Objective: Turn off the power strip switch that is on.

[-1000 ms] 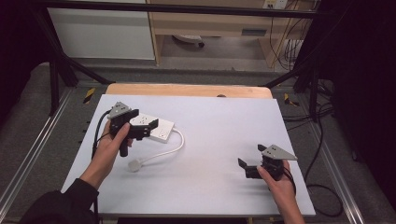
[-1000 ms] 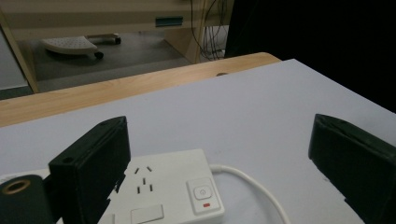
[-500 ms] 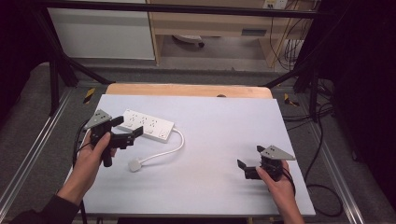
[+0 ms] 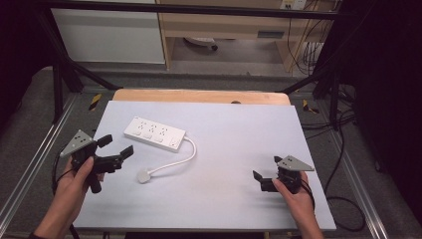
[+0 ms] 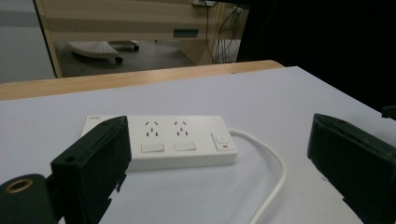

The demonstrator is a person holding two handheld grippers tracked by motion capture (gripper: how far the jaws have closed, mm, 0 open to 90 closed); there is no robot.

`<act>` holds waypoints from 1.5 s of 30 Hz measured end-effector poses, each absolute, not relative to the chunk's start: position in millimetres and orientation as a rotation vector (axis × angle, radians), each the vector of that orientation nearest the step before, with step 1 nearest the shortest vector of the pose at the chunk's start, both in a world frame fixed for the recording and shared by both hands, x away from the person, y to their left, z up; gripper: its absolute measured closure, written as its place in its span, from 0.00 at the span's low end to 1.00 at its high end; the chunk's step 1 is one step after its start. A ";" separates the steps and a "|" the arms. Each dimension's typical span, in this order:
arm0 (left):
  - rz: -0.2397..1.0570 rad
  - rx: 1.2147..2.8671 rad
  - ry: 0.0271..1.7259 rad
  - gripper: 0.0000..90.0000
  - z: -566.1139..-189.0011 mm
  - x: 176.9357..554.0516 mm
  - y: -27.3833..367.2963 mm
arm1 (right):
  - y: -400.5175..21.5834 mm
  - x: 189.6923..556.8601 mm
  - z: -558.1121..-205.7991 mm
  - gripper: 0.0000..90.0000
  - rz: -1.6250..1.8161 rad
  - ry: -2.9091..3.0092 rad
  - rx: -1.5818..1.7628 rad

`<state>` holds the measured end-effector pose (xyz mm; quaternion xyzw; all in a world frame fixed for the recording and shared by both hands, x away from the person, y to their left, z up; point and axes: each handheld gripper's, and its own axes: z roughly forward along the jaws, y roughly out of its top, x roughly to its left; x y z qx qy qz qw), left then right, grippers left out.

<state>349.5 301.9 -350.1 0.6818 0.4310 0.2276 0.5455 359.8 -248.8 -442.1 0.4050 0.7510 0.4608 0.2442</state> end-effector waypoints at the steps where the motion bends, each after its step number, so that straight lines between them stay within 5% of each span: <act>1: 0.539 1.612 1.027 0.07 -351.2 346.6 303.8 | -248.4 359.9 -442.2 0.02 1.259 2.052 1.108; 31: 0.546 1.637 0.998 0.06 -397.7 311.9 304.8 | -245.6 359.1 -442.3 0.02 1.257 2.075 1.079; 45: 0.537 1.787 1.009 0.06 -425.5 306.5 293.8 | -246.8 363.6 -449.1 0.02 1.170 2.075 1.171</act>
